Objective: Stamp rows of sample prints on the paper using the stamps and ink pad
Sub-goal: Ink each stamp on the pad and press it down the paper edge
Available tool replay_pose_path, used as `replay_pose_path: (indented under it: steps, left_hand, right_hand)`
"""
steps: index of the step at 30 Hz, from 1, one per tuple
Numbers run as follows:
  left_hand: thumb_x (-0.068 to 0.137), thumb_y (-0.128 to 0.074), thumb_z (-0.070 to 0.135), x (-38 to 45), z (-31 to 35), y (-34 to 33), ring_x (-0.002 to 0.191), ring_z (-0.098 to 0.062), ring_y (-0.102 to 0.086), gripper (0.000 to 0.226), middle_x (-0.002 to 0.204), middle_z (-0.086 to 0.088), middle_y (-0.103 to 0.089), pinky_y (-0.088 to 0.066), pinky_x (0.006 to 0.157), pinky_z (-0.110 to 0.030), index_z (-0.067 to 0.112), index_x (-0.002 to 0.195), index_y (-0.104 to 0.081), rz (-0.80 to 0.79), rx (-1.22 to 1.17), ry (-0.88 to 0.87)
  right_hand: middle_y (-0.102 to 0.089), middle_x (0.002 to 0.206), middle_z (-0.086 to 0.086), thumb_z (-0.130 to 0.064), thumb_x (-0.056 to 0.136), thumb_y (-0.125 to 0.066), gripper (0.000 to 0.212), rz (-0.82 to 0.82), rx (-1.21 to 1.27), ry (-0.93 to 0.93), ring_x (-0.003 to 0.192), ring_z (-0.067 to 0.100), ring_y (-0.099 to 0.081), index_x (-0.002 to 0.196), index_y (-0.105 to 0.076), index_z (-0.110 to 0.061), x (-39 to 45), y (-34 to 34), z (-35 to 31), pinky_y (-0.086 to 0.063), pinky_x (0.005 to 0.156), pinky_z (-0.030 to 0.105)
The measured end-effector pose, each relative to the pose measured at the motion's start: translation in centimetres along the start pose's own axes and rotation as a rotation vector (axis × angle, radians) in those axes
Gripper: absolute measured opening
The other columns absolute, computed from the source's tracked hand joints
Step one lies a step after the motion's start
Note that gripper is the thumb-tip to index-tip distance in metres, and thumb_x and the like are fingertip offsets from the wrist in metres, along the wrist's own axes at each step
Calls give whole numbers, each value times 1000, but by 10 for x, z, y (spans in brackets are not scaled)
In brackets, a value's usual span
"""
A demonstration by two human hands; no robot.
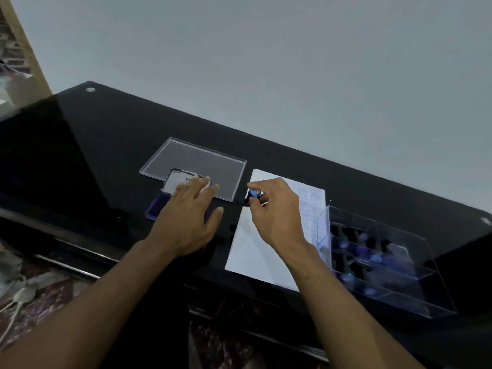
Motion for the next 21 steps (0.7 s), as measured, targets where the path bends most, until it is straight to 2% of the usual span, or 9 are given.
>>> replay_pose_path:
  steps: [2,5,9,12,17,21]
  left_hand:
    - [97,-35,53,10,15,-10,151,-22,-22,63,160,-5,-33,-22,123,-45,21,151,-40,-29,-11,-15]
    - [96,-33,54,26,36,-24,152,-22,-21,64,162,-3,-32,-20,123,-43,22,152,-38,-67,-18,-40]
    - [97,-31,54,46,55,-43,152,-22,-22,62,162,-1,-32,-13,123,-42,24,151,-38,-106,2,-72]
    - [98,-30,54,61,65,-57,152,-22,-22,63,162,-1,-31,-8,121,-40,24,152,-38,-129,38,-90]
    - [96,-27,54,86,72,-76,153,-22,-19,65,163,-1,-29,-7,123,-41,23,153,-38,-163,48,-102]
    - [94,-24,55,111,71,-91,154,-22,-15,69,164,-1,-26,-7,124,-43,22,154,-35,-199,54,-95]
  right_hand:
    - [-64,107,-3,-7,89,-66,27,2,-15,-27,86,6,-62,113,-72,-18,-1,12,15,-43,82,4]
    - [-64,107,-2,-6,89,-66,29,22,-31,-61,88,9,-62,116,-70,-16,0,29,38,-39,77,-2]
    - [-65,106,-1,-6,88,-68,24,38,-67,-107,88,13,-64,111,-71,-16,7,49,64,-51,81,15]
    - [-64,108,-2,-11,90,-68,23,28,-119,-145,87,10,-61,112,-71,-17,16,59,82,-43,77,7]
    - [-64,110,-2,-13,92,-66,21,21,-142,-149,88,12,-62,112,-72,-17,36,66,100,-55,82,23]
    - [-64,115,0,-13,93,-65,26,-4,-166,-143,93,10,-61,119,-70,-16,57,61,114,-45,83,12]
Point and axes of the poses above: each hand's wrist, its own x-axis towards the middle knuckle, its own y-axis out of the back of the hand, z = x × y, the point moved 9 cm from there along x, towards the middle knuckle
